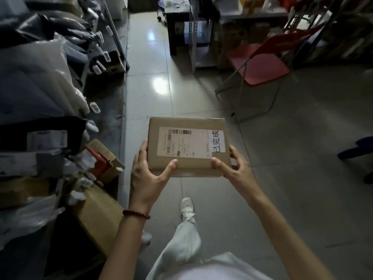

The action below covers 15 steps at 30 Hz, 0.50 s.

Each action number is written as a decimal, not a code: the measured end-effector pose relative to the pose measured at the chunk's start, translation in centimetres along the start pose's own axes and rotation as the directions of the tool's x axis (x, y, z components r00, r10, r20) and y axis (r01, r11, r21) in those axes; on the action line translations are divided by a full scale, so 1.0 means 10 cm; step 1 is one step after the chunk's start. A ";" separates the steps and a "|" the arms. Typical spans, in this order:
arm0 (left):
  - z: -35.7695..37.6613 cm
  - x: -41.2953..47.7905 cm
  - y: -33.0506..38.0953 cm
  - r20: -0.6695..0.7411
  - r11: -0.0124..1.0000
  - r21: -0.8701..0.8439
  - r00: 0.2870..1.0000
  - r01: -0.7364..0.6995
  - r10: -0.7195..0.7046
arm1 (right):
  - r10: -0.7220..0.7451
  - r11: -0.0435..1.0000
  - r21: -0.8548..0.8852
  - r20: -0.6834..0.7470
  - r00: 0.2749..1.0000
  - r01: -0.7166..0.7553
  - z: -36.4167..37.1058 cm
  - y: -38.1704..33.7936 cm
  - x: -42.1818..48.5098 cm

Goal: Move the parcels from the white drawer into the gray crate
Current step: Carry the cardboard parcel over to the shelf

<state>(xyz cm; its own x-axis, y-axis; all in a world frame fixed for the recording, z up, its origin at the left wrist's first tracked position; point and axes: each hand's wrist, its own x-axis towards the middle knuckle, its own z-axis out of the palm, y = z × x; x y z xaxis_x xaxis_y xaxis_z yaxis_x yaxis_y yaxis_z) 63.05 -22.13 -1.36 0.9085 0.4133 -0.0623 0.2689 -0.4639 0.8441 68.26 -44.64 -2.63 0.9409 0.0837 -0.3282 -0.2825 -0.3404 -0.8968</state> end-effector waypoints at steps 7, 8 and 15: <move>-0.14 1.52 0.31 0.012 0.999 -0.016 0.999 -0.042 0.043 | -0.074 0.997 0.002 0.035 0.997 0.074 0.14 -0.85 1.41; -0.14 1.71 0.34 0.001 0.999 -0.029 0.999 -0.037 0.037 | -0.082 0.997 0.002 0.040 0.996 0.082 0.16 -0.95 1.61; 0.18 3.15 0.50 -0.069 0.997 -0.079 0.998 0.009 -0.014 | -0.095 0.995 0.025 0.042 0.995 0.094 0.27 -1.39 3.18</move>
<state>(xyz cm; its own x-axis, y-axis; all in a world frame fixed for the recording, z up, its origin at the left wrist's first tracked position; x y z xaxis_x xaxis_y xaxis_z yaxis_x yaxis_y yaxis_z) 93.62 -12.82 -0.02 0.8803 0.4729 -0.0373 0.2507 -0.3971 0.8829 101.62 -34.70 -1.46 0.9550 0.1546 -0.2532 -0.1970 -0.3077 -0.9309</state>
